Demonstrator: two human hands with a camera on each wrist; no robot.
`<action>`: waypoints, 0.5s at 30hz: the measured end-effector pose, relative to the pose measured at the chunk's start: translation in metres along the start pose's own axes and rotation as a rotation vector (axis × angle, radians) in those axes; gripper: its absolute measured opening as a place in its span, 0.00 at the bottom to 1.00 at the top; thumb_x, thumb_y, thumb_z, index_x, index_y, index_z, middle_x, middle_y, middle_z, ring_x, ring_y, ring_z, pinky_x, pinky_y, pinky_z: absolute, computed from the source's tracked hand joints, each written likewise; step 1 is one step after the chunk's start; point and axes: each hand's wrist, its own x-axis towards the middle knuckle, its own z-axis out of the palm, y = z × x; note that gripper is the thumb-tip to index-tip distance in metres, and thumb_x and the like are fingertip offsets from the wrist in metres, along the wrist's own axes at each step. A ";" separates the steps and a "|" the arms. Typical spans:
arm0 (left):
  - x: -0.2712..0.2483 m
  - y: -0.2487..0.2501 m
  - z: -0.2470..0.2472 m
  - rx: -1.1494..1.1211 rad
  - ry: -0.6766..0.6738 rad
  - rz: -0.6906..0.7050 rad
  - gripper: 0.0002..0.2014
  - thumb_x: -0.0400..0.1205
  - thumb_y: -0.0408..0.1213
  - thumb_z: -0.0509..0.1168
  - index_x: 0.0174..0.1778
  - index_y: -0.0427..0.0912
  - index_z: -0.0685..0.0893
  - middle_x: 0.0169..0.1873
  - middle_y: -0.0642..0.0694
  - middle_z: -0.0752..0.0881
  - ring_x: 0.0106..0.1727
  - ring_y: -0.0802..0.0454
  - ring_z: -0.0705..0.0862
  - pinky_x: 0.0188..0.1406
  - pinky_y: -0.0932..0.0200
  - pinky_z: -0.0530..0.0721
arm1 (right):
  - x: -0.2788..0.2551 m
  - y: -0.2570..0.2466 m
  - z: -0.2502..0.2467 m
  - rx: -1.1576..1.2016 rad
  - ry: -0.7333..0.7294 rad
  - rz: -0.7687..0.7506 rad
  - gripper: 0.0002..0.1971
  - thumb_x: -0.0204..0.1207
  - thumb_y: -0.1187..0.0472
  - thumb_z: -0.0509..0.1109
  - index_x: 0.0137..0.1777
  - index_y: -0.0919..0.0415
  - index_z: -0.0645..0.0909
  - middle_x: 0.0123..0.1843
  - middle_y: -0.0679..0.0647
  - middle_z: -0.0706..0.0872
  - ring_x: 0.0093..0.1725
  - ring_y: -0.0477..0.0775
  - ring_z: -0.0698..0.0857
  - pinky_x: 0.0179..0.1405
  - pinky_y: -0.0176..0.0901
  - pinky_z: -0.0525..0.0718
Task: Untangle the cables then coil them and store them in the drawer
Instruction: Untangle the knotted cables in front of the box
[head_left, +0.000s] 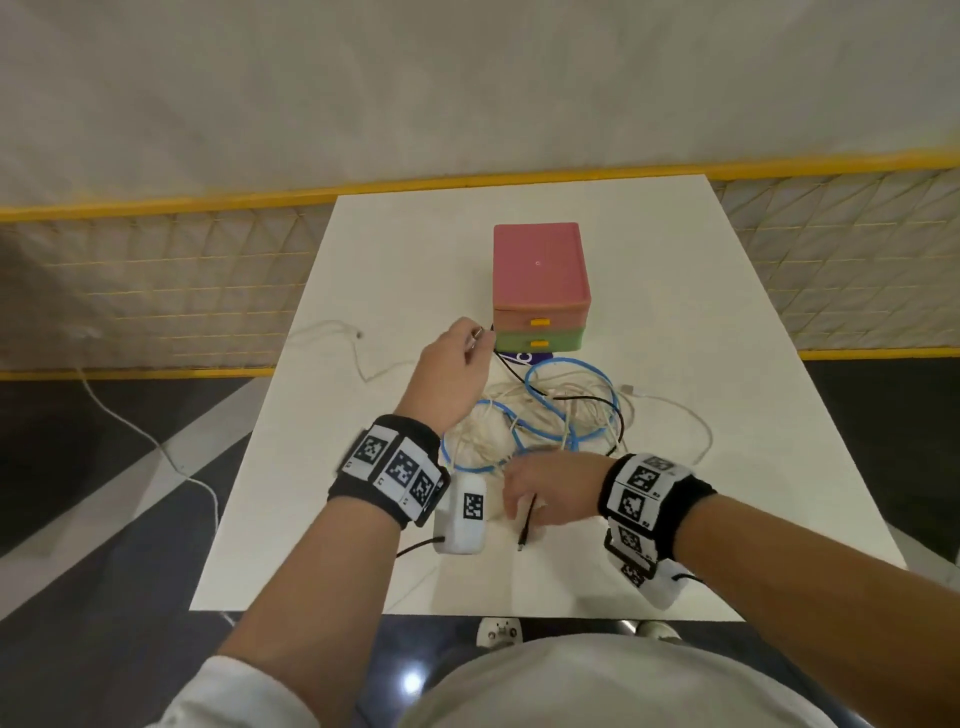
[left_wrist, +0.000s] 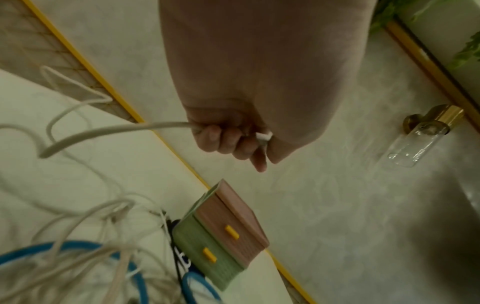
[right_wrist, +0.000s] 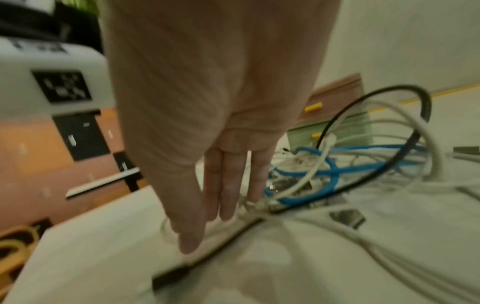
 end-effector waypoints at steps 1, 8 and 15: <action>-0.004 -0.002 0.003 -0.020 -0.002 -0.019 0.09 0.86 0.43 0.60 0.45 0.43 0.78 0.32 0.51 0.78 0.35 0.54 0.75 0.34 0.60 0.71 | 0.004 0.000 0.003 -0.053 -0.006 -0.014 0.13 0.71 0.67 0.70 0.56 0.60 0.85 0.59 0.58 0.81 0.60 0.57 0.80 0.58 0.49 0.78; -0.017 -0.016 0.018 -0.123 0.034 -0.127 0.08 0.84 0.40 0.61 0.45 0.48 0.86 0.43 0.54 0.85 0.39 0.57 0.78 0.40 0.65 0.72 | 0.012 0.007 0.014 -0.177 0.063 -0.069 0.06 0.67 0.67 0.73 0.43 0.60 0.88 0.53 0.56 0.82 0.54 0.56 0.81 0.48 0.45 0.76; -0.022 -0.007 0.015 -0.147 0.044 -0.085 0.16 0.88 0.44 0.55 0.46 0.46 0.87 0.36 0.51 0.83 0.31 0.58 0.75 0.33 0.66 0.73 | 0.002 0.009 0.017 -0.002 0.112 -0.028 0.06 0.79 0.64 0.65 0.52 0.60 0.81 0.53 0.52 0.79 0.50 0.50 0.78 0.50 0.44 0.76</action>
